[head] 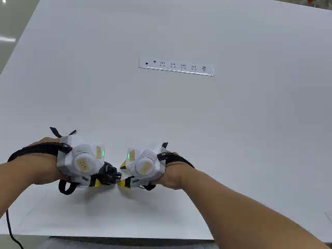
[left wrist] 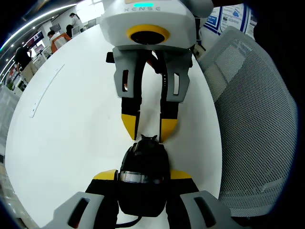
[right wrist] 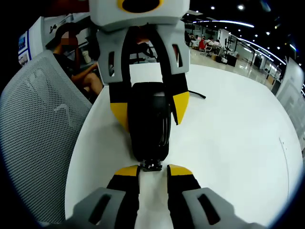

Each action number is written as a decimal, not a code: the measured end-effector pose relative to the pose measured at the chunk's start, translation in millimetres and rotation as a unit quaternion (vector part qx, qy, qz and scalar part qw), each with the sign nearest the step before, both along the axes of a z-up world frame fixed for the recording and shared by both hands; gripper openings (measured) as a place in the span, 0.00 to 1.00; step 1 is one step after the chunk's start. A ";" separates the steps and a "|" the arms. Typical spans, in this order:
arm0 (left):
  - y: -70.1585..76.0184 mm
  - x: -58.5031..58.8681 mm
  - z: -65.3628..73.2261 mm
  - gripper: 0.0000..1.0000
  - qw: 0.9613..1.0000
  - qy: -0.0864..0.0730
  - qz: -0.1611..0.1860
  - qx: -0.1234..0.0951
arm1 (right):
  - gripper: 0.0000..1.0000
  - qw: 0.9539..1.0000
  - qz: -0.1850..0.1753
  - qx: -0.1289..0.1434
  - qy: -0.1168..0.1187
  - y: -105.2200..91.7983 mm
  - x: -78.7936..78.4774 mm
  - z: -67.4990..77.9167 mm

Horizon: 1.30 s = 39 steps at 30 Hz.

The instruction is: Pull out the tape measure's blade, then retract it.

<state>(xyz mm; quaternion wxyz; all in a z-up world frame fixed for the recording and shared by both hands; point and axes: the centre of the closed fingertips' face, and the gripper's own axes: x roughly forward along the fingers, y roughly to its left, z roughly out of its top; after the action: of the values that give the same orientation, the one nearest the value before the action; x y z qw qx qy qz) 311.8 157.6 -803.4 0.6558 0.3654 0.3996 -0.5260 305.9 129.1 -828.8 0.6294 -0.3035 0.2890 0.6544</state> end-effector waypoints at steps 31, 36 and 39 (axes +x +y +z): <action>2.6 -0.8 1.4 0.35 1.000 0.001 -0.001 -0.007 | 0.12 0.999 0.007 0.029 0.014 6.6 -0.6 2.7; 3.1 -1.3 1.3 0.35 1.000 0.001 -0.001 -0.004 | 0.12 0.999 0.004 0.033 0.026 5.8 -1.6 2.2; 3.4 -1.5 1.2 0.35 1.000 0.000 0.001 -0.004 | 0.12 0.999 0.007 0.028 0.023 3.7 -2.2 2.3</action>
<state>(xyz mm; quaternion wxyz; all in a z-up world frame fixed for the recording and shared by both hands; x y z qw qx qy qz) 310.2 161.0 -802.2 0.6577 0.3623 0.3982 -0.5269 303.7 132.8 -826.5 0.6266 -0.2723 0.2829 0.6732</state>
